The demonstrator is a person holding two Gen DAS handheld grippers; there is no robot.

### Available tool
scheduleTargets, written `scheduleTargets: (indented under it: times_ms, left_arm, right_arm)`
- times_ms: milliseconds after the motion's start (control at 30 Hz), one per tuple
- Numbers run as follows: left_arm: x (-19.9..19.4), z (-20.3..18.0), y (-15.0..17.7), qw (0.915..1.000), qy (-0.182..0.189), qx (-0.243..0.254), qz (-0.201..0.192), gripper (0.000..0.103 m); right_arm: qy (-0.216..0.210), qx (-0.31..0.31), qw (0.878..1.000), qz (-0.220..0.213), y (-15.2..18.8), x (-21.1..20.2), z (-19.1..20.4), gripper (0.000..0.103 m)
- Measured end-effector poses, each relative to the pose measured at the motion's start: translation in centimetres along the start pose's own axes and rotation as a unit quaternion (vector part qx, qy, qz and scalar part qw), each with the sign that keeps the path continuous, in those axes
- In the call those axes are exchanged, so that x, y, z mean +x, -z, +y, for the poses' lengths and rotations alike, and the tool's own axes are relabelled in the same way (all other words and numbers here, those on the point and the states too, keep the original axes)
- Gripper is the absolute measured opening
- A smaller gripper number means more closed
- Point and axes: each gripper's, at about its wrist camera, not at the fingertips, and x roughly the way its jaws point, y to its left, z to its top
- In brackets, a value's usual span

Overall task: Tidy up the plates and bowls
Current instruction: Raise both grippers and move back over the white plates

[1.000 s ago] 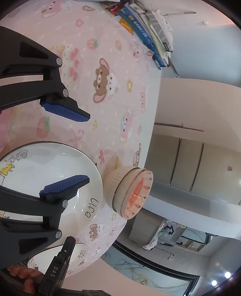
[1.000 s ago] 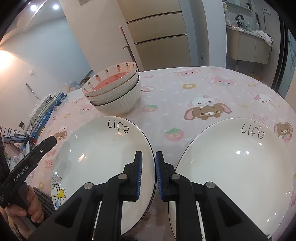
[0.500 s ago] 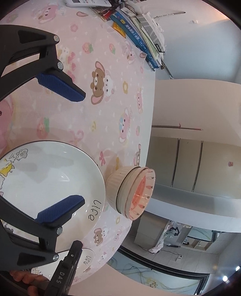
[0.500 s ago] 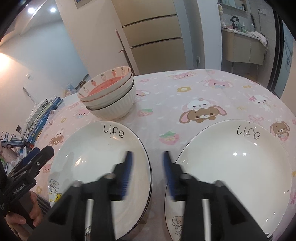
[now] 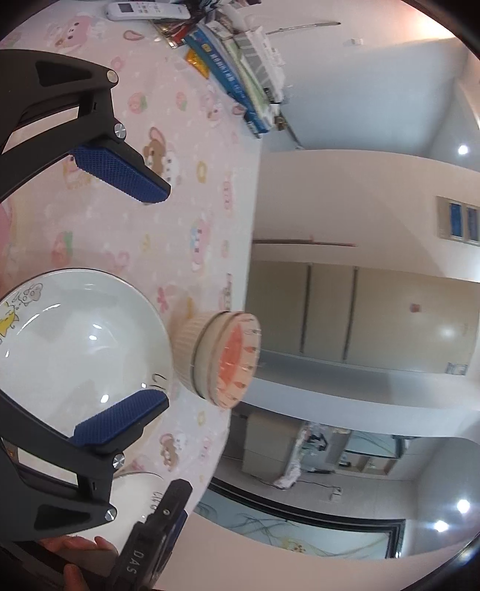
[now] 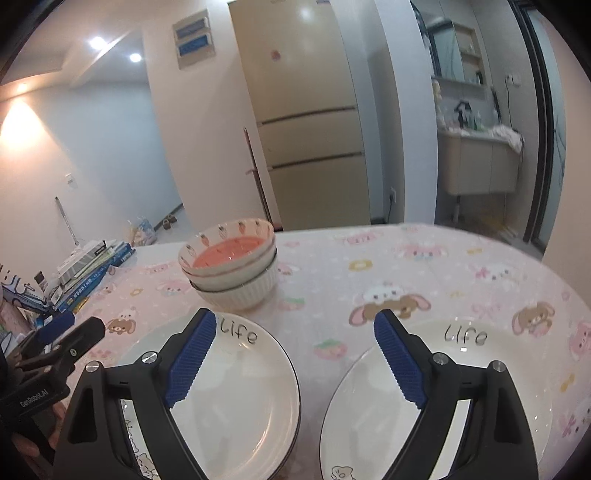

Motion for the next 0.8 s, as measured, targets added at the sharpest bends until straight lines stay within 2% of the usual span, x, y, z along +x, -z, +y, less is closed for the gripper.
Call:
scheduleTargets:
  times_ms: [167, 267, 367, 567, 800]
  left_arm:
    - [-2.4, -0.4, -0.5, 0.9972, 0.003, 0.008, -0.075, 0.102]
    - [-2.6, -0.7, -0.6, 0.9961, -0.005, 0.016, -0.086, 0.102]
    - [-2.6, -0.8, -0.6, 0.9957, -0.008, 0.021, -0.09, 0.102]
    - [-4.0, -1.3, -0.5, 0.9912, -0.014, 0.031, -0.128, 0.102]
    - [-3.9, -1.9, -0.4, 0.9906, -0.022, 0.048, -0.126, 0.102]
  right_arm:
    - [0.036, -0.04, 0.996, -0.069, -0.4, -2.2, 1.1, 0.092]
    - [0.05, -0.044, 0.992, -0.106, -0.6, -3.2, 1.2, 0.103]
    - [0.047, -0.039, 0.989, -0.131, -0.9, -4.1, 0.9, 0.103]
    - [0.05, -0.025, 0.988, -0.146, -1.3, -5.1, 0.1, 0.103]
    - [0.047, -0.013, 0.987, -0.151, -1.3, -5.7, -0.4, 0.103]
